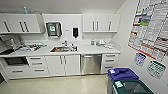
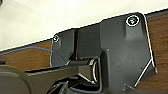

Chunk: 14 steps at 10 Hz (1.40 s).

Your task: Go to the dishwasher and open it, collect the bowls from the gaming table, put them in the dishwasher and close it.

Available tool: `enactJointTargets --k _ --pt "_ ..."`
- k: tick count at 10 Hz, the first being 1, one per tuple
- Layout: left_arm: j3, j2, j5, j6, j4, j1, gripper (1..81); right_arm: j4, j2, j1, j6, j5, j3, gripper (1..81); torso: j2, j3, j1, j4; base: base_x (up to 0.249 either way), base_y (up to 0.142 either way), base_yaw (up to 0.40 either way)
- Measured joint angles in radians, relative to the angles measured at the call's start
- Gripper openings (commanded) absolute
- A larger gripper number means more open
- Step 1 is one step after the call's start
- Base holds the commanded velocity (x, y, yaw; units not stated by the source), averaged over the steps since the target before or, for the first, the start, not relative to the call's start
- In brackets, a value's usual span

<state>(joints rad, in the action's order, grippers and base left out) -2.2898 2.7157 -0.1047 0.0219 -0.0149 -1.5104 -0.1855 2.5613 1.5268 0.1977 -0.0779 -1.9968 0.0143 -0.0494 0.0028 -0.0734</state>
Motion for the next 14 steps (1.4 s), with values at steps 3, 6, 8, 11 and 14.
enactJointTargets --k 3,6,8,11,14 --pt "-0.051 0.017 0.000 0.000 0.000 0.001 81.1 0.000 0.000 0.000 0.000 0.000 -0.015 81.1 0.000 0.000 0.000 0.000 0.119 0.000 0.000" --pt "-0.049 0.028 0.000 0.000 0.000 0.003 81.1 0.000 0.000 -0.001 0.000 0.000 -0.015 81.1 0.000 0.000 0.000 0.000 0.136 0.000 0.000" --pt "-0.050 0.024 0.006 0.001 0.000 -0.012 81.1 0.000 0.000 0.014 0.000 0.007 -0.015 81.1 0.001 0.000 -0.003 0.000 0.136 0.000 0.000" --pt "-0.048 0.029 -0.008 0.001 0.000 0.026 81.1 0.001 -0.001 -0.025 0.000 -0.015 -0.015 81.1 0.000 0.000 -0.001 0.000 0.136 0.000 0.000" --pt "-0.050 0.025 0.006 0.001 0.000 -0.011 81.1 0.004 0.002 0.011 0.000 0.009 -0.016 81.1 0.000 0.000 -0.002 0.000 0.138 0.000 0.000"
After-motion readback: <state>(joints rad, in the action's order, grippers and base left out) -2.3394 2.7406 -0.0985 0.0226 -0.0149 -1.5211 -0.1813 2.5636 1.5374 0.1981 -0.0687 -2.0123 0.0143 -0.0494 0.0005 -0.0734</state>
